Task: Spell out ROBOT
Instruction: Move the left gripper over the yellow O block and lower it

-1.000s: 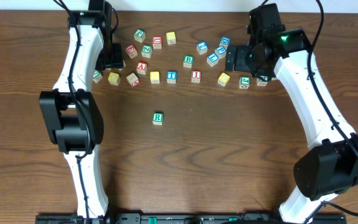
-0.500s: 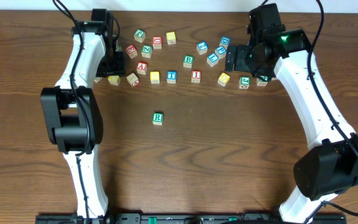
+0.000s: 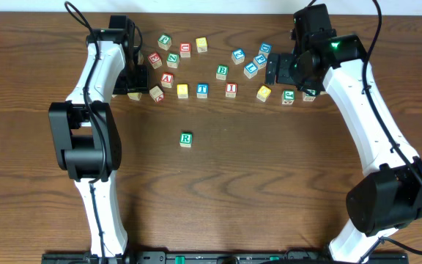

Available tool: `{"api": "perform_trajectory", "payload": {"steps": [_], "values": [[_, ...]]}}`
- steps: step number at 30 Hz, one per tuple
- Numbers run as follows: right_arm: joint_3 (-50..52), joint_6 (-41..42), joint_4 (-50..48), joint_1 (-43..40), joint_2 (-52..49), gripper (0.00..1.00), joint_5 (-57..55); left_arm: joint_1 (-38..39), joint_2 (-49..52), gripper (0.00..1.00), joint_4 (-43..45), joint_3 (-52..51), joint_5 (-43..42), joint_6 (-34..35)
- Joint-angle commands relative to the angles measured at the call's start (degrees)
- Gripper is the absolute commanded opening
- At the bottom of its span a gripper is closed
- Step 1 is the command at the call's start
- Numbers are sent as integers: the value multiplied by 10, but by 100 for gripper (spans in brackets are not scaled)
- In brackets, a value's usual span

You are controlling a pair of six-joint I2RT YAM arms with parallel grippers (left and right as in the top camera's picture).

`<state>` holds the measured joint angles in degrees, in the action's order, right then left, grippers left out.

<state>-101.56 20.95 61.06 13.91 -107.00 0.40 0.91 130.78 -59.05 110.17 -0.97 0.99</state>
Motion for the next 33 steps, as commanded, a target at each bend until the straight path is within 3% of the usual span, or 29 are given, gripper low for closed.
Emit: {"api": "perform_trajectory", "payload": {"steps": [1, 14, 33], "values": [[-3, 4, 1, 4, -5, 99, -3, -3, 1, 59, -1, -5, -1, -10], [-3, 4, 1, 4, -5, 99, -3, -3, 1, 59, 3, -6, -1, -17], [-3, 4, 1, 4, -5, 99, -3, -3, 1, 59, 75, -69, -1, -42]]}}
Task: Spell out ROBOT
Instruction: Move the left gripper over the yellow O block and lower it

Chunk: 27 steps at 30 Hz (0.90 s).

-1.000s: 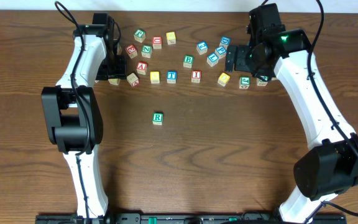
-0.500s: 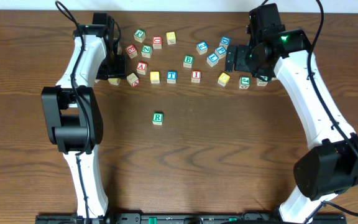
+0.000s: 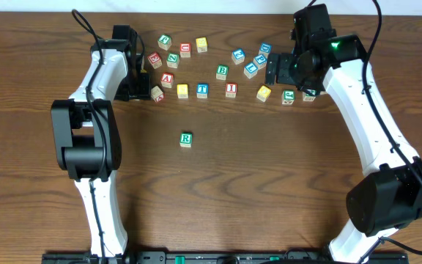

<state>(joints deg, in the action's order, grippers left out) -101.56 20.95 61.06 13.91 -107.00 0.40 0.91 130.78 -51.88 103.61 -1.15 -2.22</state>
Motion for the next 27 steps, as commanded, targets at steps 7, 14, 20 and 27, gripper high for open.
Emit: {"api": "perform_trajectory", "payload": {"steps": [7, 14, 20, 27], "values": [[-3, 4, 1, 4, -5, 99, -3, -3, 1, 59, 5, -4, 1, -12], [-3, 4, 1, 4, -5, 99, -3, -3, 1, 59, 10, -4, 1, -19], [-3, 4, 1, 4, -5, 99, -3, -3, 1, 59, 11, -4, 1, -35], [-3, 4, 1, 4, -5, 99, -3, -4, 1, 52, 19, -4, 1, -53]]}}
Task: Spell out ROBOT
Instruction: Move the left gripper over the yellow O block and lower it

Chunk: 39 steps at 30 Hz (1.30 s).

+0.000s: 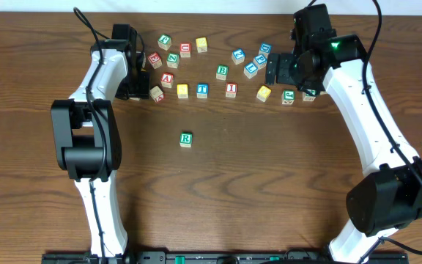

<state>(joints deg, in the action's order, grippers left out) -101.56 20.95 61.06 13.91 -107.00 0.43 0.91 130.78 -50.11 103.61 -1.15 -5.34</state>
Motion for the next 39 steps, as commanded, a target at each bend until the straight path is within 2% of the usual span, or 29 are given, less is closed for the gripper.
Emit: {"api": "perform_trajectory", "payload": {"steps": [1, 8, 15, 39], "values": [[-3, 4, 1, 4, -5, 99, -3, -4, 1, 52, 3, -4, 1, -26], [-3, 4, 1, 4, -5, 99, -3, -4, 7, 52, 14, -4, 3, -46], [-3, 4, 1, 4, -5, 99, -3, -4, 17, 44, 14, -4, 3, -47], [-3, 4, 1, 4, -5, 99, -3, -3, 11, 39, 13, 2, 3, -45]]}}
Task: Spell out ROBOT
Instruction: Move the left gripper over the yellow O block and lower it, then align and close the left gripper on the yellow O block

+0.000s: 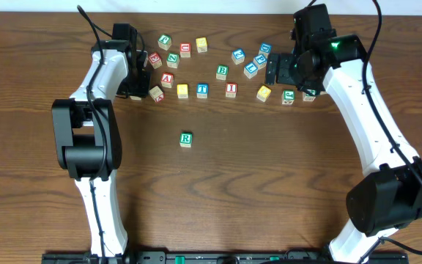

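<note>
A green R block (186, 138) lies alone at the table's middle. Lettered blocks are scattered along the far side, among them a blue T block (202, 89), a green B block (222, 72) and a red A block (167, 78). My left gripper (136, 86) sits low at the left end of the scatter, just left of a tan block with a red letter (156, 93). Its fingers are hidden by the wrist. My right gripper (269, 70) hovers open by the blue blocks (250, 70), holding nothing.
Other blocks lie around: a yellow block (182, 91), a red I block (231, 89), a yellow block (264, 93) and a green block (289, 96). Both white arms reach in from the near edge along the table's sides.
At first my left gripper stood a little farther left and back, with a tan block showing just in front of it. Then the gripper had shifted over that spot and the block was hidden. It has stayed there. The right arm and the R block never moved.
</note>
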Available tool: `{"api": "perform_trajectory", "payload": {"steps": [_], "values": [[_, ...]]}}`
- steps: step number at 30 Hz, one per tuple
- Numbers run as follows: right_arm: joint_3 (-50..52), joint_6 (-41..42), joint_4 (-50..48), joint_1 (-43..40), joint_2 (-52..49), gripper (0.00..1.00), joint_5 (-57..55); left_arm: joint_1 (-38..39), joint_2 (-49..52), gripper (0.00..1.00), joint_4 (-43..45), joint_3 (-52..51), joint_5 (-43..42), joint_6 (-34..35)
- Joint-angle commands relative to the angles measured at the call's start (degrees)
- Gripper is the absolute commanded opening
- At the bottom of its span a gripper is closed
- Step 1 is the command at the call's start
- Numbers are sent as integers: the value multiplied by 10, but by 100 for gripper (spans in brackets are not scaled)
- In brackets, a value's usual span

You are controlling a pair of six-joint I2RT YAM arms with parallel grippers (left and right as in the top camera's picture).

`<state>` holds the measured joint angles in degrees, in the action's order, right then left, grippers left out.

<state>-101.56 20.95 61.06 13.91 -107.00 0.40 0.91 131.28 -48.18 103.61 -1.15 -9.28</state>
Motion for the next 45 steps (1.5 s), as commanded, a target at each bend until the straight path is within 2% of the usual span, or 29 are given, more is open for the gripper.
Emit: {"api": "perform_trajectory", "payload": {"steps": [1, 19, 20, 25, 27, 33, 45], "values": [[-3, 4, 1, 4, -5, 99, -3, -3, 4, 38, -7, 2, 3, -5], [-3, 4, 1, 4, -5, 99, -3, -3, -2, 37, -16, 2, 3, 8], [-3, 4, 1, 4, -5, 99, -3, -3, -2, 32, -16, 2, 3, 8], [-3, 4, 1, 4, -5, 99, -3, -3, -2, 32, -14, 5, 3, 8], [-3, 4, 1, 4, -5, 99, -3, -3, -2, 33, -14, 7, 3, 10], [-3, 4, 1, 4, -5, 99, -3, -3, -2, 53, -19, 14, 3, 43], [-3, 4, 1, 4, -5, 99, -3, -3, -20, 51, -18, 17, 3, 53]]}}
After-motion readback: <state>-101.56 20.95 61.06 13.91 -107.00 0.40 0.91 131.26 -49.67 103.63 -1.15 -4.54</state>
